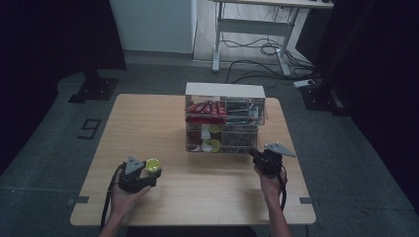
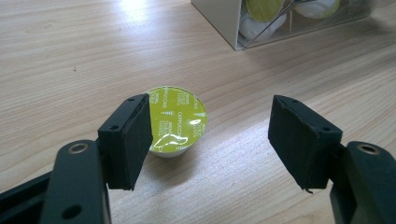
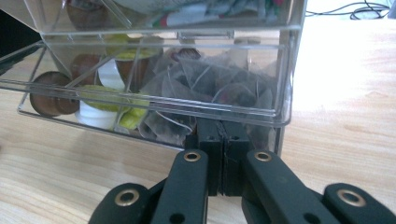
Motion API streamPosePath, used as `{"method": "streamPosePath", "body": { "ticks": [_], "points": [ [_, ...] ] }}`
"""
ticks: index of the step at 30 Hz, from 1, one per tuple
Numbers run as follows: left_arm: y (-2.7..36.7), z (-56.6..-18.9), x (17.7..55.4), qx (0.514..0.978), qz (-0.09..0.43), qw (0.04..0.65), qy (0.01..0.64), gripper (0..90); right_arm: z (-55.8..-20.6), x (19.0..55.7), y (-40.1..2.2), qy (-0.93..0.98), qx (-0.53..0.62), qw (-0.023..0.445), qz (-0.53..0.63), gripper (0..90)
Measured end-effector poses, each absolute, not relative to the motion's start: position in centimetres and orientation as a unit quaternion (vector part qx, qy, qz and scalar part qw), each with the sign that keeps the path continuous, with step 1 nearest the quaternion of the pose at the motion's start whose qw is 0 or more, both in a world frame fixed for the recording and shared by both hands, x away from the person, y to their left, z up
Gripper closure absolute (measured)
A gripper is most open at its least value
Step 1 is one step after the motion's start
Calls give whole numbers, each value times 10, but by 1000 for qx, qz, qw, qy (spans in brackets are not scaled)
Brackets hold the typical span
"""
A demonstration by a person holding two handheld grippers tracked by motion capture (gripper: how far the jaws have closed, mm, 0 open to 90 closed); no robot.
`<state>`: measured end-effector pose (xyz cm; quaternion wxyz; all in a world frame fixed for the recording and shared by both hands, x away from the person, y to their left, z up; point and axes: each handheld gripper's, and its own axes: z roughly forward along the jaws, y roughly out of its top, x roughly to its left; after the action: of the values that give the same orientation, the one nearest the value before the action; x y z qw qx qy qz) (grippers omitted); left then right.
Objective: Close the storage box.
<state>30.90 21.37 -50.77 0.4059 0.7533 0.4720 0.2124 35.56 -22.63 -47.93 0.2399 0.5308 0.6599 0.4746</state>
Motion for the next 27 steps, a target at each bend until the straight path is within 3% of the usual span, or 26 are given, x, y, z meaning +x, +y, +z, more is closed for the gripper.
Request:
{"method": "streamPosePath", "body": {
  "ticks": [27],
  "points": [
    [214, -511, 310, 754, 208, 403, 476, 315, -504, 360, -232, 670, 550, 219, 448, 873]
  ]
}}
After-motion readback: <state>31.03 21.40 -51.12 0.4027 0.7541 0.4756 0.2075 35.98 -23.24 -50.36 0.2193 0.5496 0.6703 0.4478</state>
